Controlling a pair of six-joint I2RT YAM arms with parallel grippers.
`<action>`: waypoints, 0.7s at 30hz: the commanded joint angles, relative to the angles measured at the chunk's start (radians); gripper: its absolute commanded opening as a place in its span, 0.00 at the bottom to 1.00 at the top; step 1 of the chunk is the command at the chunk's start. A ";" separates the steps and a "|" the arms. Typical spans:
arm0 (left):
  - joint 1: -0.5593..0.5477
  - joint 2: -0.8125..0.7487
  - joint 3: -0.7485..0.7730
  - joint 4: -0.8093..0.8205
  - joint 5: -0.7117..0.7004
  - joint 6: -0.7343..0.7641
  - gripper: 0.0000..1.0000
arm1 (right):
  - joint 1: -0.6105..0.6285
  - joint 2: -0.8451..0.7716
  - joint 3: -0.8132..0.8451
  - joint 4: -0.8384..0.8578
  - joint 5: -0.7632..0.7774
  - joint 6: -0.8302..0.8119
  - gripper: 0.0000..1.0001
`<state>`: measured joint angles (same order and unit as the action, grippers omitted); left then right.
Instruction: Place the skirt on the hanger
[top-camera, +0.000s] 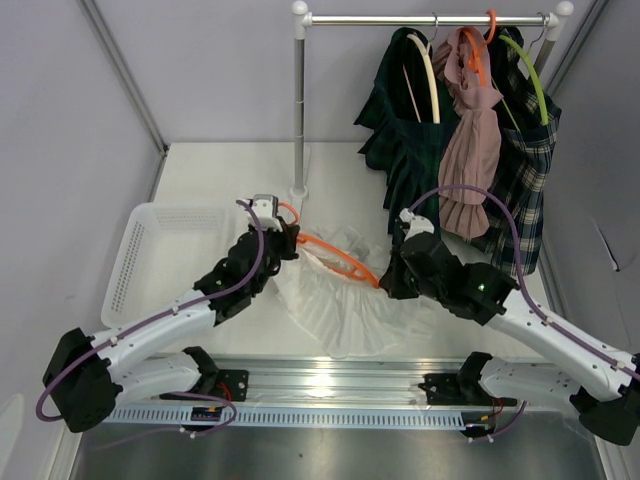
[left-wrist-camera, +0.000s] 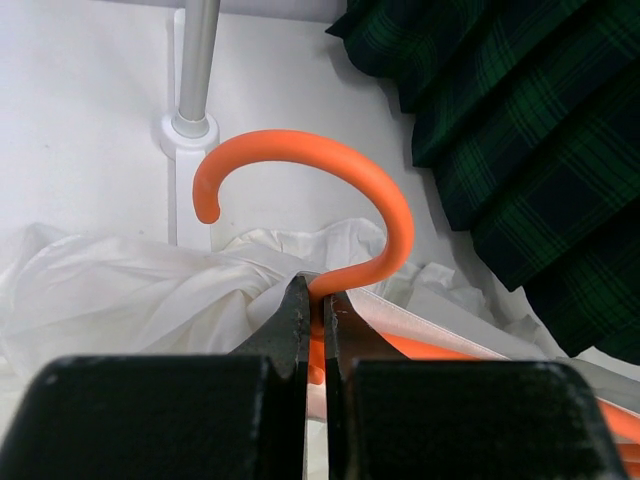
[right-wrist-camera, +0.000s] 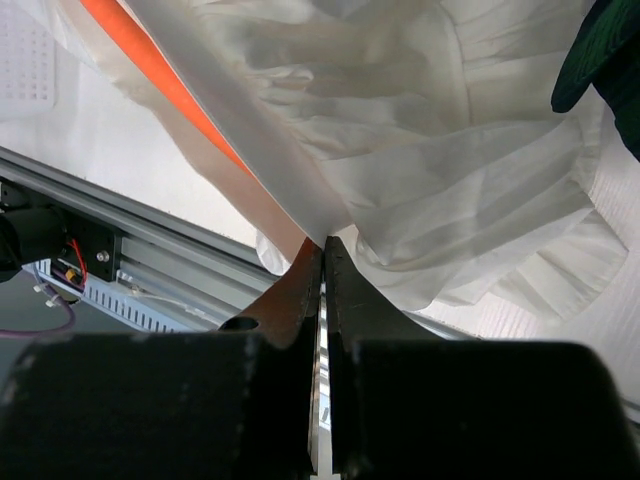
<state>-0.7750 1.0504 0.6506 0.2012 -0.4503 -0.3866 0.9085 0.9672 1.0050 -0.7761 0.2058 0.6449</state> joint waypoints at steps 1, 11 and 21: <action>0.003 -0.043 0.014 0.052 -0.107 0.068 0.00 | 0.001 0.033 0.095 -0.068 0.027 -0.025 0.00; -0.076 -0.059 0.132 0.004 -0.079 0.143 0.00 | 0.027 0.163 0.297 -0.091 0.037 -0.062 0.00; -0.104 -0.069 0.216 -0.029 0.054 0.147 0.00 | 0.035 0.274 0.530 -0.129 0.034 -0.106 0.00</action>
<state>-0.8661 1.0019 0.7937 0.1539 -0.4709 -0.2638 0.9348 1.2209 1.4483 -0.9016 0.2214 0.5671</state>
